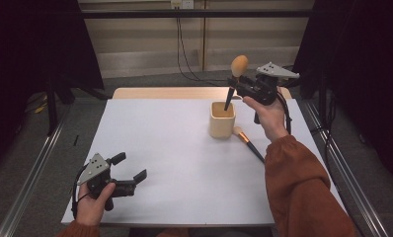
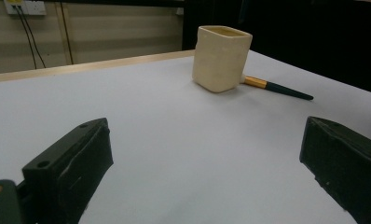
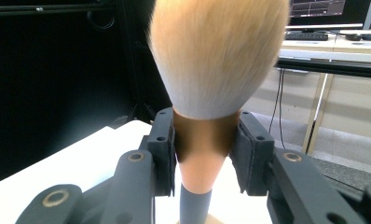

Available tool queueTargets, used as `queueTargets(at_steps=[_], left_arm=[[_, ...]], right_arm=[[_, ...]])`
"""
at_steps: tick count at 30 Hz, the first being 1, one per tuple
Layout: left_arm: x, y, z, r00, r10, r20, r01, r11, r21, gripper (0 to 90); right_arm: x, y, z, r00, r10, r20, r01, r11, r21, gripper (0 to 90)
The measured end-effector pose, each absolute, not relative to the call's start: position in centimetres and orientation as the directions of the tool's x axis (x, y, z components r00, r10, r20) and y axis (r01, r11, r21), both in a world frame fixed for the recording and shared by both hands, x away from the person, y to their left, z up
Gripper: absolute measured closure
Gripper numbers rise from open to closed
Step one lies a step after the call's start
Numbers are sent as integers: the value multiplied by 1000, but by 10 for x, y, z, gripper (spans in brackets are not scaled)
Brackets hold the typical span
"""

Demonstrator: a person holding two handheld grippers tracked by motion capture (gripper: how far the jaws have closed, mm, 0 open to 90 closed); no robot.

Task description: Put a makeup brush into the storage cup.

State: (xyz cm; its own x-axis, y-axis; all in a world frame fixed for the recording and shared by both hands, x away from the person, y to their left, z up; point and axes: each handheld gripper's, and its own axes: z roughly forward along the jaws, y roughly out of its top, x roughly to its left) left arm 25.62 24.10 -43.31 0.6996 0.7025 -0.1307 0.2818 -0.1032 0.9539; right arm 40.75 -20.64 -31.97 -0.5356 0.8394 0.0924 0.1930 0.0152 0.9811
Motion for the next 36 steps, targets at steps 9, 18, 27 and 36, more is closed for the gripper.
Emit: queueTargets(at_steps=[9,18,27,36], left_arm=[[255,241,-431,707,696,-124,270,-104,957,23],[256,241,-431,711,692,-126,269,-102,958,23],[256,241,-432,710,693,-125,271,-105,957,23],[257,242,-433,710,695,-117,270,-115,956,23]], right_arm=[[412,-203,-332,-532,841,104,216,16,976,637],[414,-199,-343,-533,842,88,230,44,972,636],[415,-201,-352,-525,846,91,237,43,970,637],[416,-203,-365,-518,850,95,248,44,968,636]])
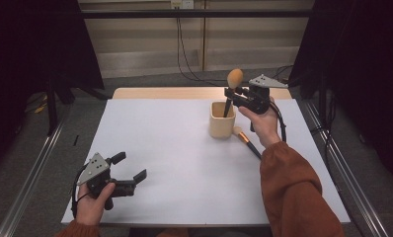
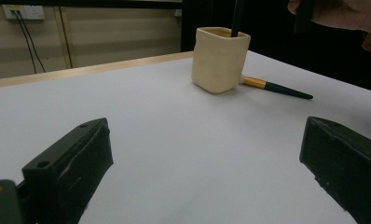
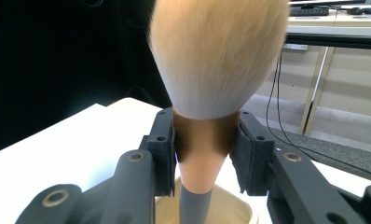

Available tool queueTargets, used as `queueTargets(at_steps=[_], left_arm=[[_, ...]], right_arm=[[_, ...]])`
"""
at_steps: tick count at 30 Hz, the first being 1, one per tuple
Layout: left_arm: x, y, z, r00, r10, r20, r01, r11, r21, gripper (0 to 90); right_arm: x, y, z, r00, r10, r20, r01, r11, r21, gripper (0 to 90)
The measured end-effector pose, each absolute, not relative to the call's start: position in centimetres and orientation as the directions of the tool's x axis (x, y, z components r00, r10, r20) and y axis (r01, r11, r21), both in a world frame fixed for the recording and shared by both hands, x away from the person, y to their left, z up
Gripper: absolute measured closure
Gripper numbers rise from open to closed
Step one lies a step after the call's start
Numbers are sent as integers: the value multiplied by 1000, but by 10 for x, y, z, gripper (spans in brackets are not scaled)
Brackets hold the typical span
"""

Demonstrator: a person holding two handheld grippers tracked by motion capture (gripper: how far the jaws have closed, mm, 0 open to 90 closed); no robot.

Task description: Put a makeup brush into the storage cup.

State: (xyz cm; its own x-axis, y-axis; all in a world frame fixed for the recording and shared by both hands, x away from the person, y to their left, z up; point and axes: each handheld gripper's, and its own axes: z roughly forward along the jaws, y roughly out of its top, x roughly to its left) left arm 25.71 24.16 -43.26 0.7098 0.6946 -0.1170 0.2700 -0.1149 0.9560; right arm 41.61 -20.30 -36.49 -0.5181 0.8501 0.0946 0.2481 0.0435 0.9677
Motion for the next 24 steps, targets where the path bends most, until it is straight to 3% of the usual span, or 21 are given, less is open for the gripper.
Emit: queueTargets(at_steps=[24], left_arm=[[258,243,-433,705,700,-110,267,-119,956,23]], right_arm=[[419,-200,-389,-524,845,105,293,63,954,635]])
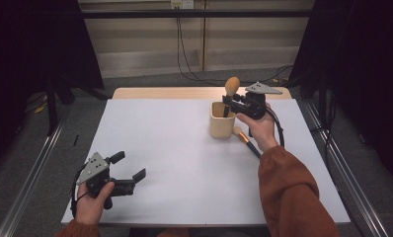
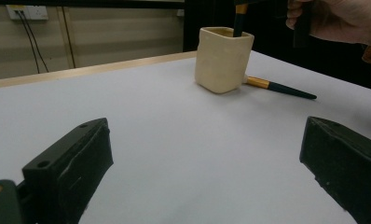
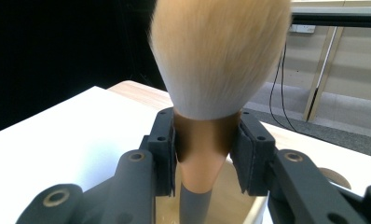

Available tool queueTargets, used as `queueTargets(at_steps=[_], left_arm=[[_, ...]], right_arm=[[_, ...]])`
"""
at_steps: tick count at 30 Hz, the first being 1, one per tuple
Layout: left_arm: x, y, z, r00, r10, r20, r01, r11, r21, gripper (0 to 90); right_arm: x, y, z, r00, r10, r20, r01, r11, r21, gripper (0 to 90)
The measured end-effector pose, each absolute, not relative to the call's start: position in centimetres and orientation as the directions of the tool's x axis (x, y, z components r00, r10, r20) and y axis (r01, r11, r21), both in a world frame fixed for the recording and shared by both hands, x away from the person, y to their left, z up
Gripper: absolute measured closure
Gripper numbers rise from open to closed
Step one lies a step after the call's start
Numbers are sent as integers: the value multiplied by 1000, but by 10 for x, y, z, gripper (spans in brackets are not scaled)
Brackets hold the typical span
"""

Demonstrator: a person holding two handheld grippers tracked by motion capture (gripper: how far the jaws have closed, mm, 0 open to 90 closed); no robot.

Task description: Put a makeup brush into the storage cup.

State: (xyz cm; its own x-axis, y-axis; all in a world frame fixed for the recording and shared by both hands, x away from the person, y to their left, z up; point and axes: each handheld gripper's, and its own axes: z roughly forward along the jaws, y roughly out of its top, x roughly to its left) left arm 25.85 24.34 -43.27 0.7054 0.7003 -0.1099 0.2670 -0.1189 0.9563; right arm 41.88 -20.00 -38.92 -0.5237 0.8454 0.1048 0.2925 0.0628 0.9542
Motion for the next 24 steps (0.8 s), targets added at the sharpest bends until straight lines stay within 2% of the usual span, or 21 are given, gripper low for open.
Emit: queueTargets(at_steps=[24], left_arm=[[258,243,-433,703,702,-110,268,-118,956,23]], right_arm=[[418,-203,-406,-508,851,130,324,49,945,630]])
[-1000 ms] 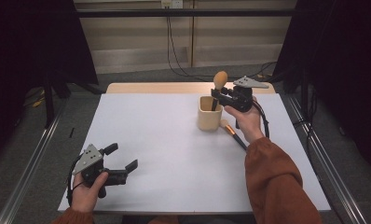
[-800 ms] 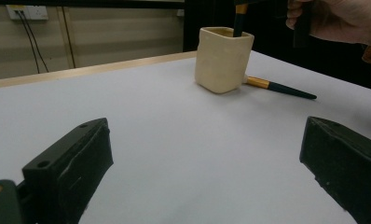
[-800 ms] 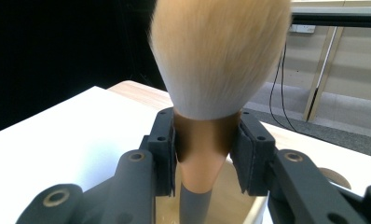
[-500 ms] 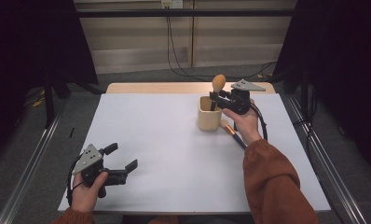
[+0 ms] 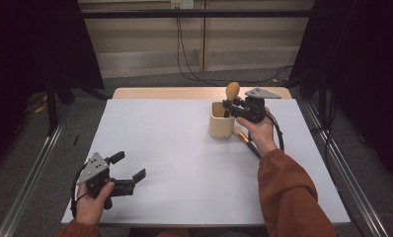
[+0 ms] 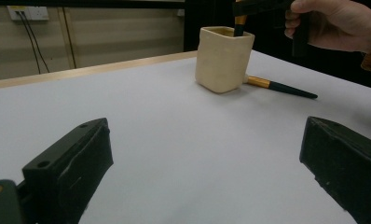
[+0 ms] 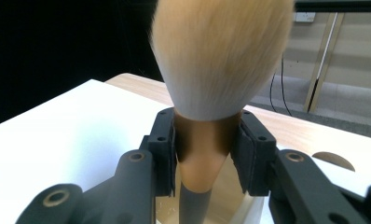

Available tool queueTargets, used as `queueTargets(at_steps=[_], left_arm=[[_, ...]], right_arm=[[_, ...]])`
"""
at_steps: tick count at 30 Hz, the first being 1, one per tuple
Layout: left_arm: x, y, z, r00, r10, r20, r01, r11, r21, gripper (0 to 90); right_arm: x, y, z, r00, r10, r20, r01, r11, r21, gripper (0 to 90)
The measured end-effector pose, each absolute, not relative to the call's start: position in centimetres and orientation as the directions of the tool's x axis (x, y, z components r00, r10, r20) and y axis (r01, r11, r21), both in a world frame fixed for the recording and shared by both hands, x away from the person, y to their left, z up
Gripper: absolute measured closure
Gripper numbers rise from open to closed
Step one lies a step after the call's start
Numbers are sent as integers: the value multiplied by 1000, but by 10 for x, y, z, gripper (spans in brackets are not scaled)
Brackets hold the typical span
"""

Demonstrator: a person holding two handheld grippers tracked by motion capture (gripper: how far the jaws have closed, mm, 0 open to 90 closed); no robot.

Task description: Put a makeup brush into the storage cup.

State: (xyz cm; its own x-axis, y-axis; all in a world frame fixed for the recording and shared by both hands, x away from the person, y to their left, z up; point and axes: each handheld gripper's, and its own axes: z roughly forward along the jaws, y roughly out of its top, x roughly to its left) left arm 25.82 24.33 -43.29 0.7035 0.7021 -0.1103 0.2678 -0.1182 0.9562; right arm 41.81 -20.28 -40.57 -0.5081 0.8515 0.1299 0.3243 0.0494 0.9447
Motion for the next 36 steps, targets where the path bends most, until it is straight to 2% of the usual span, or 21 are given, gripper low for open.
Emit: queueTargets(at_steps=[2,10,14,17,36], left_arm=[[258,243,-433,704,702,-109,267,-120,956,23],[259,244,-434,699,707,-110,271,-118,955,23],[259,243,-434,703,703,-106,268,-124,955,23],[259,243,-433,701,705,-107,268,-122,956,23],[259,245,-433,692,712,-115,270,-108,957,23]], right_arm=[[419,-204,-408,-506,851,140,334,44,942,606],[417,-211,-414,-464,870,165,372,22,928,255],[414,-215,-416,-442,882,163,369,13,929,134],[412,-218,-416,-442,881,170,371,7,928,89],[381,-233,-415,-456,877,153,315,-1,949,0]])
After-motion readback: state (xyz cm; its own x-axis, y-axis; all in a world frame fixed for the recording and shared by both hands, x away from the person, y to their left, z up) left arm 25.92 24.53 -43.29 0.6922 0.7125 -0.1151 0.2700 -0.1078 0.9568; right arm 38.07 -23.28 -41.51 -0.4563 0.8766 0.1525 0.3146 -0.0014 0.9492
